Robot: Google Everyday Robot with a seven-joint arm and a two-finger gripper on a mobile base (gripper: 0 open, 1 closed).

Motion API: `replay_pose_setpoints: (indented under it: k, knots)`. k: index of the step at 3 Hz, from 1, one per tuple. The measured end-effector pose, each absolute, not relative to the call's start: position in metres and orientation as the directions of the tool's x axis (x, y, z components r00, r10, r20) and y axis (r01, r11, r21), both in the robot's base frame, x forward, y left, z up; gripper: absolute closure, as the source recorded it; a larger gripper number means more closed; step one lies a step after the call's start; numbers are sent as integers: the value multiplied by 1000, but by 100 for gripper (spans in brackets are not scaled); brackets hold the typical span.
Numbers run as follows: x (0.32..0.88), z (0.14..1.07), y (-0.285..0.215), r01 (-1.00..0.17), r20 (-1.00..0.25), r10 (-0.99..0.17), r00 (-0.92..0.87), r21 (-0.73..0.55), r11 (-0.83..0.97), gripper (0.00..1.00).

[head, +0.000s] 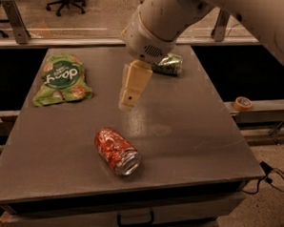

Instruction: Move green rice chip bag near green can

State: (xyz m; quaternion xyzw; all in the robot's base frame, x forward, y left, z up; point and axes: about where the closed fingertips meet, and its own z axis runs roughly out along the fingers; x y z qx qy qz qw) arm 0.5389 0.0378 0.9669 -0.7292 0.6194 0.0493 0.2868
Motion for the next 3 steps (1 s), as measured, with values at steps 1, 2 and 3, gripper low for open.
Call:
replay_pose_setpoints:
  k: [1,2,3]
  knots:
    - [568,947,78,-929,-495,-829,260,-363,-74,0]
    - [614,919,122,-935,-589,-762,269,-349,-61,0]
    - [655,885,163,-951,-668,-708,230,-308,-19,0]
